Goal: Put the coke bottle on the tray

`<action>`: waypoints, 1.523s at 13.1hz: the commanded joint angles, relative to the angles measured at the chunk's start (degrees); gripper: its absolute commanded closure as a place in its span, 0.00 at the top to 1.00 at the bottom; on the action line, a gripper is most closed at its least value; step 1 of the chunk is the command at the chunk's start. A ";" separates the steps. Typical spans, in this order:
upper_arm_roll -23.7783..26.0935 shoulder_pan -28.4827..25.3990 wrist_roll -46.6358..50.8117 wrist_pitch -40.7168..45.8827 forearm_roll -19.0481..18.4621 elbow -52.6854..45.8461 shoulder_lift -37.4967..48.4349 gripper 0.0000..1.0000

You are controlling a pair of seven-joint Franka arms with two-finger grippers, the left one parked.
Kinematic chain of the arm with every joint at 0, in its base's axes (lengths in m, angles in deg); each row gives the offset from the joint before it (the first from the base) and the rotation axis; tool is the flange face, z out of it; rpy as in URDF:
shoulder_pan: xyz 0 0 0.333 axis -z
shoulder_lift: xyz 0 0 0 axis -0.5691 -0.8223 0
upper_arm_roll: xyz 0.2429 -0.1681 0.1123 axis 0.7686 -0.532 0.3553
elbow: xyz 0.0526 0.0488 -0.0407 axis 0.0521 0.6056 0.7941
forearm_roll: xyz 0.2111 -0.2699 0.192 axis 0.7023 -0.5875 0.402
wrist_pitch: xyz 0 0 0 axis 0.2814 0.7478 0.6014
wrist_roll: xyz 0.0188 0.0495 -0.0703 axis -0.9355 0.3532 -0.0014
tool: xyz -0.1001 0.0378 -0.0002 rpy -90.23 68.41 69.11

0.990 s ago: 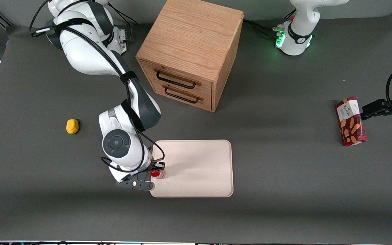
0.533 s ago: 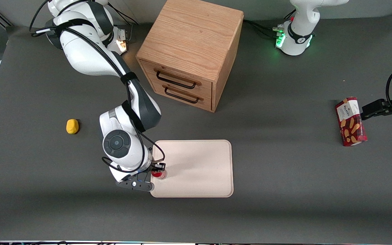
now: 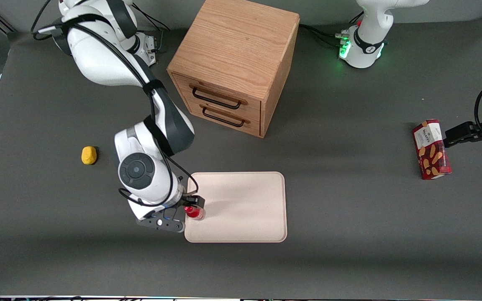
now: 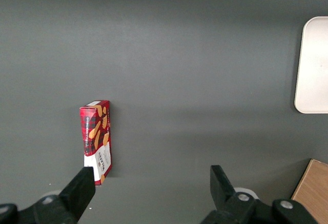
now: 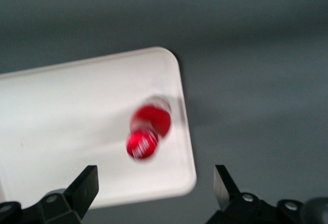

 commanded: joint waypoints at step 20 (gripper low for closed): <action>-3.72 20.39 -40.35 14.88 -0.07 35.44 49.78 1.00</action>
